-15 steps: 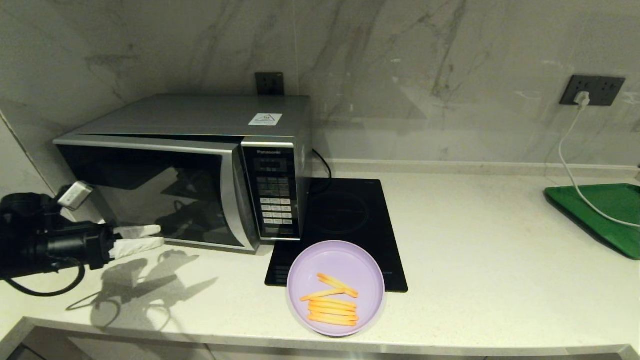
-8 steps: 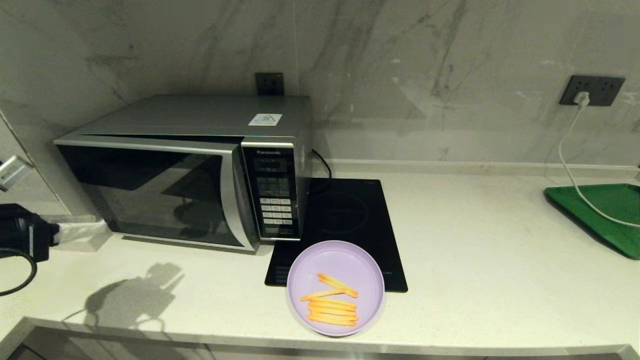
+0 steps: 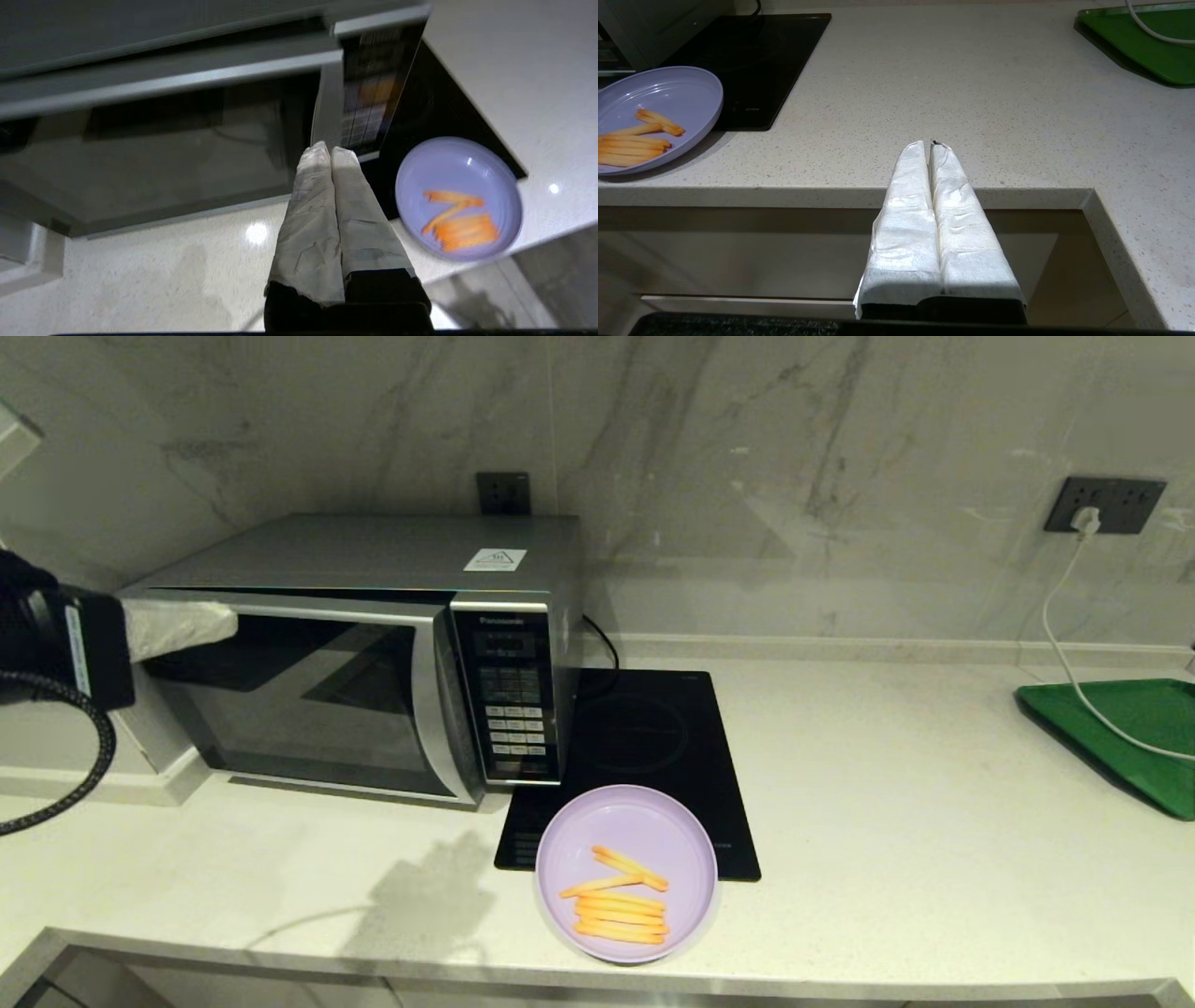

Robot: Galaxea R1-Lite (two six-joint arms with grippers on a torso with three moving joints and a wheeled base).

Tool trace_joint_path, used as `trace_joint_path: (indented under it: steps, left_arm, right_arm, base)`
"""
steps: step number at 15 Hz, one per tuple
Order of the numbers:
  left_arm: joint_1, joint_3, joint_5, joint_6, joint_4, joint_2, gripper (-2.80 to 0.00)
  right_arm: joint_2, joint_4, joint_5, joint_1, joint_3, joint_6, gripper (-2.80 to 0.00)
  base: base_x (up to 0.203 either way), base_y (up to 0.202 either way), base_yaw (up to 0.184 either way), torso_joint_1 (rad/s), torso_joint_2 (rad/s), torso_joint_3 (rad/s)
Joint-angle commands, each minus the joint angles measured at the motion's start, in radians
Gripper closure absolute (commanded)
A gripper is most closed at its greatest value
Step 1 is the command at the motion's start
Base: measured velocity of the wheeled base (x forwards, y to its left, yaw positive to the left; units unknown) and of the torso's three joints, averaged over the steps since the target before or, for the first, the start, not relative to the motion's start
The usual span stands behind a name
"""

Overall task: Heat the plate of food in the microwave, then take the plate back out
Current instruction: Open the microwave oven

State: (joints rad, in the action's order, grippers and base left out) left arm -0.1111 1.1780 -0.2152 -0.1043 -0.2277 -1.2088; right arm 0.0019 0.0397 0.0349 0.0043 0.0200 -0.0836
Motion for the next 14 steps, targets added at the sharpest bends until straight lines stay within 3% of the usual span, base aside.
trace_joint_path:
  steps: [1, 8, 12, 14]
  left_arm:
    - [-0.109, 0.098, 0.154, 0.035, -0.013, -0.028, 0.0]
    - [-0.096, 0.425, 0.202, 0.039, -0.067, -0.322, 0.0]
    - [-0.118, 0.653, 0.213, 0.039, -0.349, -0.465, 0.0]
    - [-0.13, 0.684, 0.264, 0.037, -0.384, -0.521, 0.0]
  right_arm:
    - [0.0, 0.0, 0.0, 0.0, 0.0, -0.001, 0.0]
    - [0.0, 0.0, 0.0, 0.0, 0.0, -0.001, 0.0]
    - [0.0, 0.0, 0.0, 0.0, 0.0, -0.001, 0.0]
    - [0.0, 0.0, 0.0, 0.0, 0.0, -0.001, 0.0]
  base:
    - [0.0, 0.0, 0.0, 0.0, 0.0, 0.0]
    - [0.0, 0.0, 0.0, 0.0, 0.0, 0.0]
    - [0.0, 0.0, 0.0, 0.0, 0.0, 0.0]
    - [0.0, 0.0, 0.0, 0.0, 0.0, 0.0]
